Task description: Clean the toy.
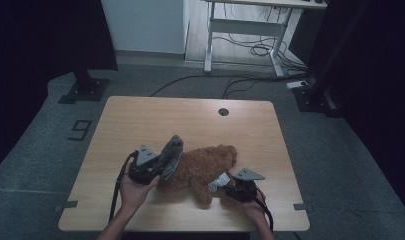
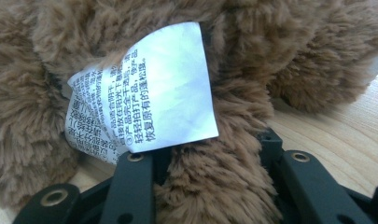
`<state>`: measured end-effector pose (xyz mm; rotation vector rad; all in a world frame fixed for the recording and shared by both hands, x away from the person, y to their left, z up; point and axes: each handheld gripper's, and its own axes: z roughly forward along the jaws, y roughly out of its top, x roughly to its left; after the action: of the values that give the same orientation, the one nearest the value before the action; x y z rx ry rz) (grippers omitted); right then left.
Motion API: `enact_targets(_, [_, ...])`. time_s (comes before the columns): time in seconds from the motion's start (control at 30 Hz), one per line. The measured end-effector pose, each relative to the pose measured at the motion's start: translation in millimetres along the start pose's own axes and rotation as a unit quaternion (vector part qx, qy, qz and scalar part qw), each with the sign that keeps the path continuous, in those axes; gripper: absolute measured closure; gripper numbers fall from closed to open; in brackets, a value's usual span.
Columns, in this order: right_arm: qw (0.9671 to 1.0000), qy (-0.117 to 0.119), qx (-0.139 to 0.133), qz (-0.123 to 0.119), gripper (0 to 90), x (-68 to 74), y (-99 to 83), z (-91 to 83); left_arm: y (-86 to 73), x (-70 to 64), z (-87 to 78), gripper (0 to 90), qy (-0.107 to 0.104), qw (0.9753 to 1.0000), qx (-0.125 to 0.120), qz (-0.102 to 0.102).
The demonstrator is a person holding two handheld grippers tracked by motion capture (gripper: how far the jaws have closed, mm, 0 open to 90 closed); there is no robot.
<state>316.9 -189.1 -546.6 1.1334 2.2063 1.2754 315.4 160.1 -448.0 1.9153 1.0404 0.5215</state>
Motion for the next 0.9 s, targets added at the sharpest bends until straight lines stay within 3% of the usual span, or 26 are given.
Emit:
enact_targets(0.23, [1.0,-0.002,0.001,0.004,61.3,-1.9,-1.2,0.5,-37.9,30.8,3.4,78.3,0.006,0.998,0.042,-0.047])
enact_targets(0.4, [1.0,-0.002,0.0,0.008,61.4,-2.6,-1.4,1.1,-56.7,33.1,9.8,78.2,-0.001,0.9961,0.072,-0.051])
enact_targets(0.53, [1.0,-0.003,0.001,0.007,61.4,-2.2,-1.5,0.9,-60.4,31.8,16.5,77.9,-0.006,0.9944,0.092,-0.051])
enact_targets(0.63, [1.0,-0.003,0.001,0.006,61.3,-2.1,-1.5,0.8,-53.8,35.8,13.8,77.7,-0.006,0.9946,0.087,-0.056])
enact_targets(0.7, [1.0,-0.003,0.001,0.007,61.3,-2.2,-1.5,0.9,-41.1,38.4,7.4,77.7,-0.003,0.9958,0.07,-0.058])
enact_targets(0.77, [1.0,-0.004,0.001,0.005,61.3,-1.9,-1.3,1.0,-23.1,37.5,0.2,77.7,-0.01,0.9973,0.048,-0.055])
enact_targets(0.9, [1.0,-0.006,0.001,0.003,61.3,-1.4,-1.0,1.4,17.7,20.1,-4.4,77.4,-0.027,0.999,0.013,-0.033])
